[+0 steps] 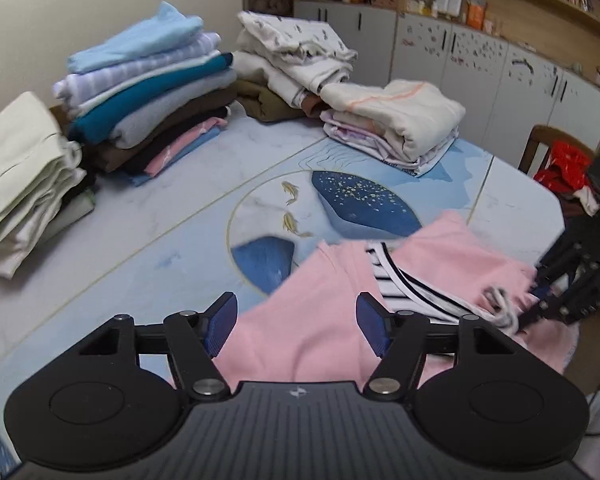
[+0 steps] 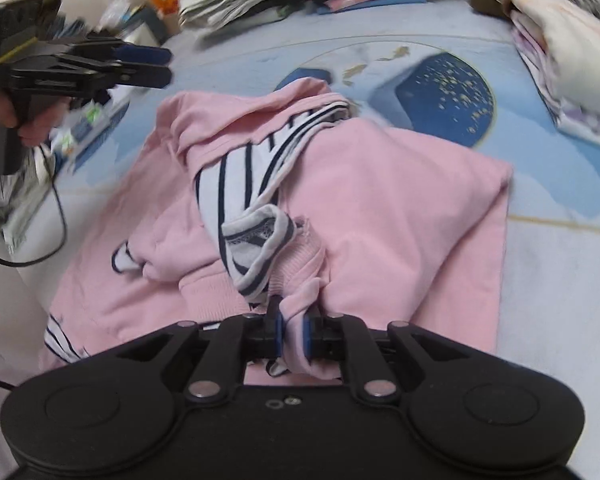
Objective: Fold clothes
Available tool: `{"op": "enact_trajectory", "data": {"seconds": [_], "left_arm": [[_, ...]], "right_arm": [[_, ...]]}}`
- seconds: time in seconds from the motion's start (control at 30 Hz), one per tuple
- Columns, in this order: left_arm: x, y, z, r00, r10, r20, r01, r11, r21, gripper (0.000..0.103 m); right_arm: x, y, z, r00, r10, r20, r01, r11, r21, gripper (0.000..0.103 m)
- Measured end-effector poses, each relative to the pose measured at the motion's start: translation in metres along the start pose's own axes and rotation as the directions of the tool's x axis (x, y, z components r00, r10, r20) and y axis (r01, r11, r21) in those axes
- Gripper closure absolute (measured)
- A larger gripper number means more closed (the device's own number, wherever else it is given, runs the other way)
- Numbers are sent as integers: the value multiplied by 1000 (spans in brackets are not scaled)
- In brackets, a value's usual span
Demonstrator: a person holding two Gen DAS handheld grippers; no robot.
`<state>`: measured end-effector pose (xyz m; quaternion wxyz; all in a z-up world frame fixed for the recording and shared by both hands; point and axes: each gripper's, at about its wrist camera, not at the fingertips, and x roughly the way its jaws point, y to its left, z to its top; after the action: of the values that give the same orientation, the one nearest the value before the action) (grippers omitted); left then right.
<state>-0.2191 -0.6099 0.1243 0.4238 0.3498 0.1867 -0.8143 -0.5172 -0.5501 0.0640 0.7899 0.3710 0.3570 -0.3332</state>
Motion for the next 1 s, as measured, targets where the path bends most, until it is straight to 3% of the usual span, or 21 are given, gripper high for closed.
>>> {"op": "enact_trajectory", "data": {"seconds": [0.13,0.27,0.37,0.47,0.5,0.53,0.57,0.63,0.7,0.83,1.0], "left_arm": [[54,-1,31,996,-61,-58,63,997,42,38],[106,-11,45,980,-126,-152,136,989,56,38],[134,-17,42,968,-109,-225,134,986,101,38],[144,-11,39,960,-129,-248,148,987,59,39],[144,-10,38,959,-141,-248,156,987,45,45],[143,-9,38,956,-158,-249,170,985,29,64],[141,-9,37,954,-164,-250,174,985,18,73],[134,-13,32,963,-142,-230,153,988,31,88],[121,-12,24,977,-104,-184,108,994,13,96],[77,-3,7,999,-11,-53,6,996,-84,98],[-13,5,-34,993,31,115,1,965,-261,98]], "right_arm": [[-3,-6,-9,1000,8,22,-9,999,41,0],[-2,-6,-9,1000,2,23,-3,998,57,0],[-1,-5,-8,1000,2,23,-3,998,59,0],[-1,-7,-8,1000,9,26,-11,998,66,0],[-1,-7,-8,1000,10,26,-12,998,69,0],[-1,-7,-9,1000,12,27,-14,997,71,0],[-1,-8,-9,1000,14,27,-16,997,73,0],[-1,-7,-8,1000,7,24,-9,997,79,0],[-1,-6,-7,1000,0,20,-2,996,84,0],[-7,-2,-6,999,-20,29,17,996,93,0],[-42,9,-7,993,-29,110,20,996,82,0]]}}
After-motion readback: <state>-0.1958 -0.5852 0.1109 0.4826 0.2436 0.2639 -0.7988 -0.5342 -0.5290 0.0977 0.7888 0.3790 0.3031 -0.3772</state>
